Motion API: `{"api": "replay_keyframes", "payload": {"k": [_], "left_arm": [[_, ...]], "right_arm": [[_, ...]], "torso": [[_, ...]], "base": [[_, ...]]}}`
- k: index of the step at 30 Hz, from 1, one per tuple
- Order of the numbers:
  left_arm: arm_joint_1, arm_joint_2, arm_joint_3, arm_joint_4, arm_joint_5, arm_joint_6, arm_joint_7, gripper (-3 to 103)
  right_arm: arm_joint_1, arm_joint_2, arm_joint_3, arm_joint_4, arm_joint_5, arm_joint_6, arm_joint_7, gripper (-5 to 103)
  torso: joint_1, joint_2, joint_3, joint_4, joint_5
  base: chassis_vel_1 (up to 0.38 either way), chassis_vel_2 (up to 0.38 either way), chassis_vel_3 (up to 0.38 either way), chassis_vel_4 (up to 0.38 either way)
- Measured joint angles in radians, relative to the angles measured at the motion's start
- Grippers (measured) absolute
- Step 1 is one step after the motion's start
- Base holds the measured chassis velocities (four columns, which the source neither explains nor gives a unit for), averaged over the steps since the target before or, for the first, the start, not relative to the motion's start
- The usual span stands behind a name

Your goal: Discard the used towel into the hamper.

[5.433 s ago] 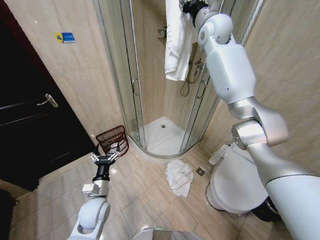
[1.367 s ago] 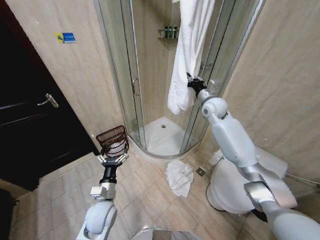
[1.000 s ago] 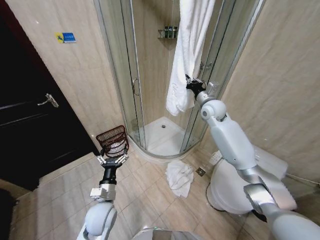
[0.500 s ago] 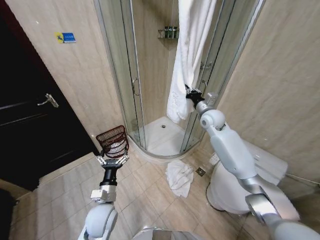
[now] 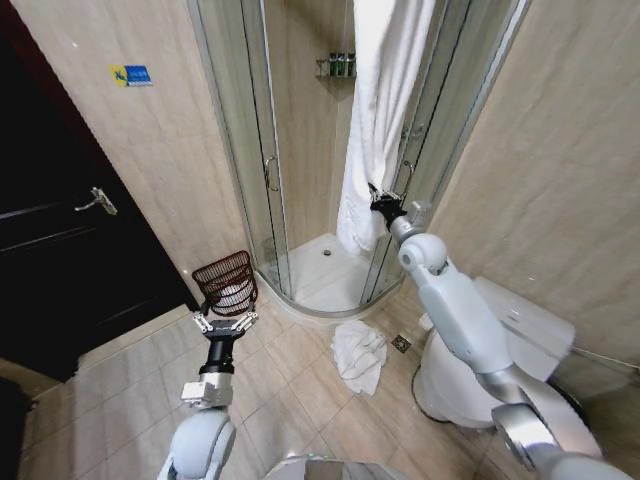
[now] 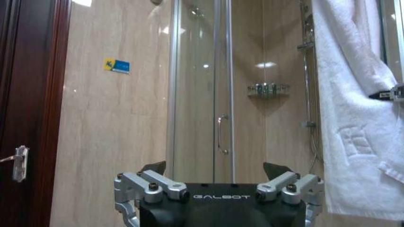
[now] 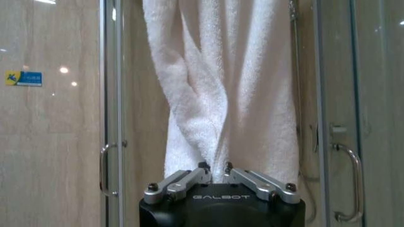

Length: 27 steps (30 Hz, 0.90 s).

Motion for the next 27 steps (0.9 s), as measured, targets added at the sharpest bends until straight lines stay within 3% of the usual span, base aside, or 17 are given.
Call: {"api": "replay_keyframes", "payload": {"k": [27], "left_arm": [[0.037, -0.001, 0.006, -0.005, 0.043, -0.013, -0.003, 100]], "right_arm": [[-0.170, 0.059, 0.117, 0.036, -0.087, 0.026, -0.060, 4]], "torso": [[0.000, 0.000, 0.000, 0.0001, 0.0000]], "base": [[0.000, 0.000, 0.000, 0.000]]}}
